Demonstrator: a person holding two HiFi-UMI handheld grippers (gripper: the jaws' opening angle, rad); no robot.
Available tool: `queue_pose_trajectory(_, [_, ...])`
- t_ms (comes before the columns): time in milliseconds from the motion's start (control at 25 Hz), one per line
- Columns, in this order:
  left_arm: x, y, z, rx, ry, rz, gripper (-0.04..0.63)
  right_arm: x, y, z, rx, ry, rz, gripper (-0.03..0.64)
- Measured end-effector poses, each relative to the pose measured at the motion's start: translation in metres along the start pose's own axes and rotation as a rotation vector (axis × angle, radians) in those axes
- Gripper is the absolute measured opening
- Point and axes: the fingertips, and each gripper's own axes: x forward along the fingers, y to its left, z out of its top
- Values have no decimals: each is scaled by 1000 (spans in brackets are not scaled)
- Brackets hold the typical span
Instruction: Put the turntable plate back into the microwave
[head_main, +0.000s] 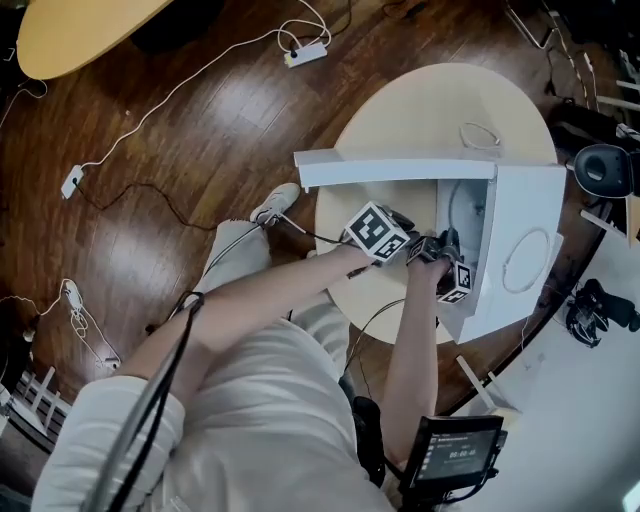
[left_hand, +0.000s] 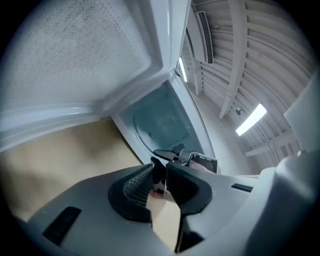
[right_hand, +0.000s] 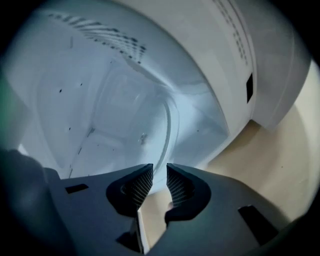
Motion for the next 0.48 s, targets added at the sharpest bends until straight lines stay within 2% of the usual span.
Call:
queue_pose_trajectory(120, [-1,-14,2,12,5,5,68,-23,4,-24,-160,76,-9,69])
queue_pose_trajectory(280, [-3,-27,6,51,18,7,69,-55,7,-41,-299,113,24,69])
queue_pose_trajectory(480, [-10,-38,19,98,40,-4,68,-97,56,-47,-715,96,160,69])
